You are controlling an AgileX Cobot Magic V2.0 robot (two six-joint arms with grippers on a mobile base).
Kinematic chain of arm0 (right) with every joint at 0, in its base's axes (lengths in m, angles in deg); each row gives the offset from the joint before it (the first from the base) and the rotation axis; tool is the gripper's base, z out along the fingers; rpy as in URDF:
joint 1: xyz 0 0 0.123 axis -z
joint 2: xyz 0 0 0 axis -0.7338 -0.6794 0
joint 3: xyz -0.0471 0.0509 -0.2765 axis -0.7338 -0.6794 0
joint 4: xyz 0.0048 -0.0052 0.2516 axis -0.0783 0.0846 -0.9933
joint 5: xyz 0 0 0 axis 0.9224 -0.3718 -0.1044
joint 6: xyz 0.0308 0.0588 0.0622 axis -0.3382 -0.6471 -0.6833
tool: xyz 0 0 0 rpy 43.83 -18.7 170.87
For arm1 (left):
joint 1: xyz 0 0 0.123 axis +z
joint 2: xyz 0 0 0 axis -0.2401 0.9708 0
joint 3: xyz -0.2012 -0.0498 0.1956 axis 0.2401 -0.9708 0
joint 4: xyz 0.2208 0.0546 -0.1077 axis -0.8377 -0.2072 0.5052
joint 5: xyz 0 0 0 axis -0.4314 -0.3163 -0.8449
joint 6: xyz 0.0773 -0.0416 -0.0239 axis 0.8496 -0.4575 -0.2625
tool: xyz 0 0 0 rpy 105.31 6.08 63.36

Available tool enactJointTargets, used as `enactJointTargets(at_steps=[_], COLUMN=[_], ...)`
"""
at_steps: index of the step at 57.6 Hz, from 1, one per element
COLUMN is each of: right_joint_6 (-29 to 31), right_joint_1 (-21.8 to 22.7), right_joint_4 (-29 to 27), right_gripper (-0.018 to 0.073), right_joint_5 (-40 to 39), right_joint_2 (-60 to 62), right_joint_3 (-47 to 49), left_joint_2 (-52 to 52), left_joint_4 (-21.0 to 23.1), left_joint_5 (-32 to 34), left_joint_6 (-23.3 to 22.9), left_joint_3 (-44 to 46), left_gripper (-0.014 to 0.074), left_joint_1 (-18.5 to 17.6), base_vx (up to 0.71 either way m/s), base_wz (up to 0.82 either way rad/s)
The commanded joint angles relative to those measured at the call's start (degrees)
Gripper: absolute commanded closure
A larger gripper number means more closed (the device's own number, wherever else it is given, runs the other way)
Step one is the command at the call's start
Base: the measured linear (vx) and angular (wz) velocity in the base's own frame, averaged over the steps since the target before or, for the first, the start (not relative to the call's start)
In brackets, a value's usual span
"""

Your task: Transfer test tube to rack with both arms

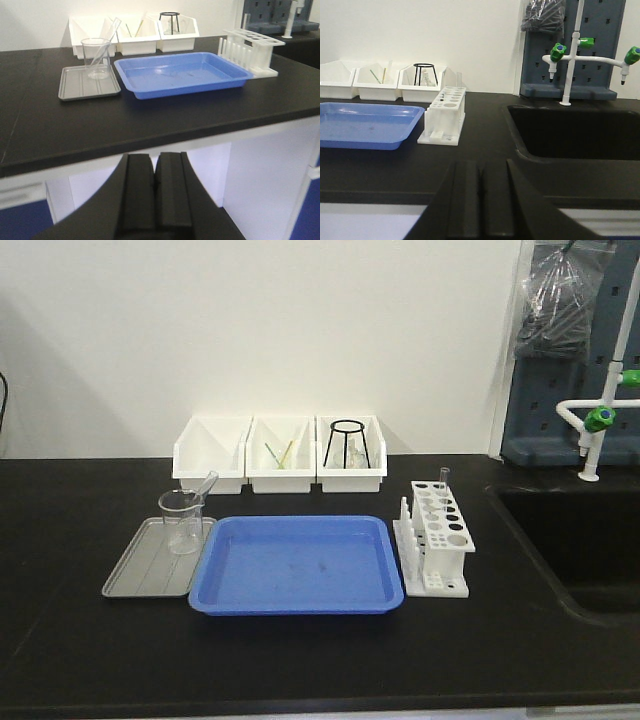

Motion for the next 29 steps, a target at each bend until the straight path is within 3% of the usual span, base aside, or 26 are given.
enactJointTargets(at_steps=[1, 29], right_joint_6=[0.2, 0.2], right_joint_1=[-0.1, -0.1], right_joint_4=[0.5, 0.5], right_gripper=[0.0567, 0.0567], right_joint_5=[-4.6, -4.6], right_joint_2=[0.5, 0.5], right_joint_3=[-1.1, -1.1], left_joint_2=[-0.2, -0.2], left_joint_4=[0.5, 0.5], left_joint_5=[4.5, 4.5], left_joint_6=[-0.1, -0.1], left_joint_3=[1.3, 1.3], left_gripper=[0.0604, 0.0604], left_joint_1=[0.1, 0.1], base_vx=[0.43, 0.42], base_wz=[0.03, 0.09])
